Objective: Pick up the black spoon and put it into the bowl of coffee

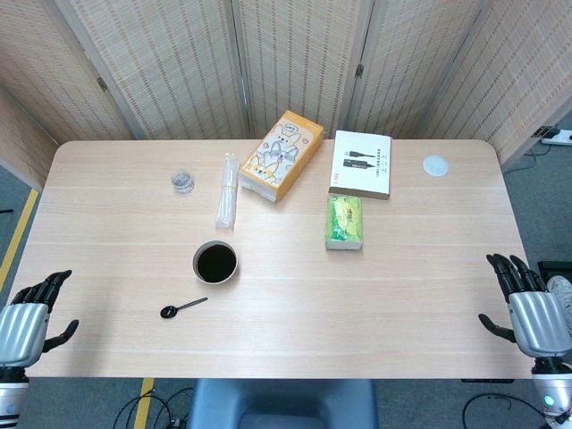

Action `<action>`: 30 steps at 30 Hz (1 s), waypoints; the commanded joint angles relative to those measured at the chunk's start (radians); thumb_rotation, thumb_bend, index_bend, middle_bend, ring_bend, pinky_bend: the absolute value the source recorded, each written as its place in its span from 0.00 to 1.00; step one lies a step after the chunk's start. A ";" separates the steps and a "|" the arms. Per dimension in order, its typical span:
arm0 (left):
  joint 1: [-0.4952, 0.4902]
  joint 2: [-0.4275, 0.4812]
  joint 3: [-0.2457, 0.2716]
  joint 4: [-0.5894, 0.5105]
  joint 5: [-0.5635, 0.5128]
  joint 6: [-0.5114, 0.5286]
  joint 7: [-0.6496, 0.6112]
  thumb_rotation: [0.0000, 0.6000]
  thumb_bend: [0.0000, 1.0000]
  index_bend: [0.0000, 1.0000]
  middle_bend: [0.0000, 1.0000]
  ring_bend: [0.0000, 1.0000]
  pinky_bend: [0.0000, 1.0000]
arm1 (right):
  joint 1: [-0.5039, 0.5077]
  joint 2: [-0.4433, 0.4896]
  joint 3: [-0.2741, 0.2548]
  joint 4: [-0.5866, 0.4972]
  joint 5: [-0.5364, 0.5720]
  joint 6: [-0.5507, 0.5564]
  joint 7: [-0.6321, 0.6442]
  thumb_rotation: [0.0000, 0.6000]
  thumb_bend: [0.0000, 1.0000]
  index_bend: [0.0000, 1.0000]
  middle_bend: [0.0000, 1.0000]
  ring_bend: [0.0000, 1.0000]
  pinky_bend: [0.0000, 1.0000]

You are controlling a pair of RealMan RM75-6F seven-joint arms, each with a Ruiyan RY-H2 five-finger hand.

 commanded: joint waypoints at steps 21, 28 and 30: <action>-0.052 -0.021 -0.004 0.055 0.081 -0.014 -0.068 1.00 0.31 0.19 0.23 0.29 0.31 | -0.028 0.010 0.000 -0.003 -0.012 0.048 0.016 1.00 0.08 0.08 0.11 0.10 0.22; -0.115 -0.015 0.014 0.094 0.151 -0.075 -0.128 1.00 0.31 0.29 0.56 0.59 0.67 | -0.032 0.013 -0.001 -0.011 -0.016 0.053 0.010 1.00 0.08 0.08 0.11 0.10 0.22; -0.138 -0.011 0.022 0.096 0.166 -0.106 -0.140 1.00 0.30 0.31 0.69 0.70 0.79 | -0.032 0.013 -0.001 -0.013 -0.017 0.052 0.007 1.00 0.08 0.08 0.11 0.10 0.22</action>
